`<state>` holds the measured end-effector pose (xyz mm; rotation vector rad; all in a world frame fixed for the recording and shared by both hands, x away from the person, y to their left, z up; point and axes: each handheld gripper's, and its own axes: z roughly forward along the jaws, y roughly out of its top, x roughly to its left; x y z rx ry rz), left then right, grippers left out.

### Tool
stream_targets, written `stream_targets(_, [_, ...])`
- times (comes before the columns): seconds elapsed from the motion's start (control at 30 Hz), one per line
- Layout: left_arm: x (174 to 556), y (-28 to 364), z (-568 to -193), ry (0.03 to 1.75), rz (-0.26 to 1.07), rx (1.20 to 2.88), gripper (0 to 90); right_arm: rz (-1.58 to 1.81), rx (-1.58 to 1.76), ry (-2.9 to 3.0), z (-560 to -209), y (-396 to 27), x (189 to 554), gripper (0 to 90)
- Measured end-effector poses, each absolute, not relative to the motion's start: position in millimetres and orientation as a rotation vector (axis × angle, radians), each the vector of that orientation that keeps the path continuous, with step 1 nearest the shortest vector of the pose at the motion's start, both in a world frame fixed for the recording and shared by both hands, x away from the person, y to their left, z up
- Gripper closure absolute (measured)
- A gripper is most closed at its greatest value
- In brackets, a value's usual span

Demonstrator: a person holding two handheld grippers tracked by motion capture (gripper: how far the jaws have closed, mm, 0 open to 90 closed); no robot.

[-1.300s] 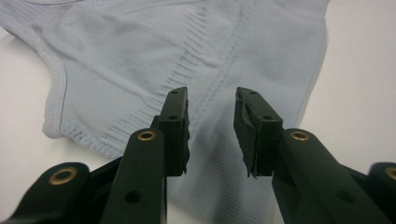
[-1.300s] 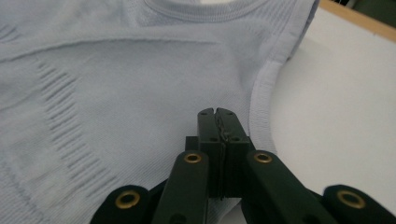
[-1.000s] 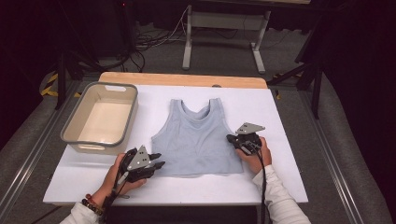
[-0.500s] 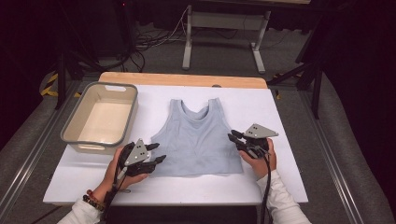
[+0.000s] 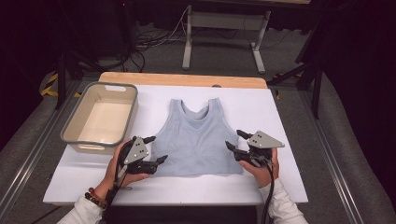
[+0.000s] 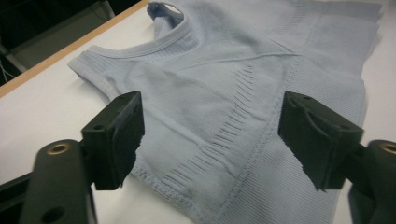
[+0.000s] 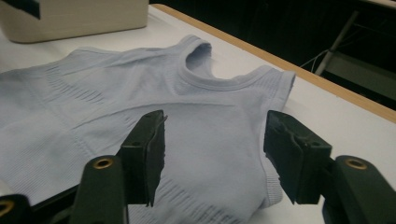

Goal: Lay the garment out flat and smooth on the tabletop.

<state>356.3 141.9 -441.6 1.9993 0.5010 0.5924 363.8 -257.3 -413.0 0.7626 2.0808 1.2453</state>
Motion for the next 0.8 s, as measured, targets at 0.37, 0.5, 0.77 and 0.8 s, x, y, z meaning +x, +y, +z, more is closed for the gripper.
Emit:
stream_targets(0.37, [347.6,146.0,-442.3,0.459,0.58,1.977,10.6,1.237,0.641,2.09,-422.2,-243.9,341.5,20.5])
stream_targets(0.5, [343.5,148.7,-442.6,0.438,0.573,1.974,9.5,1.26,0.632,2.089,-426.4,-242.3,334.2,15.2])
stream_targets(0.77, [334.9,160.0,-445.1,0.449,0.558,1.958,9.4,1.28,0.604,2.075,-430.6,-241.1,323.9,16.8])
stream_targets(0.8, [334.0,161.5,-445.3,0.453,0.557,1.96,9.4,1.274,0.607,2.076,-431.6,-241.3,323.3,16.8])
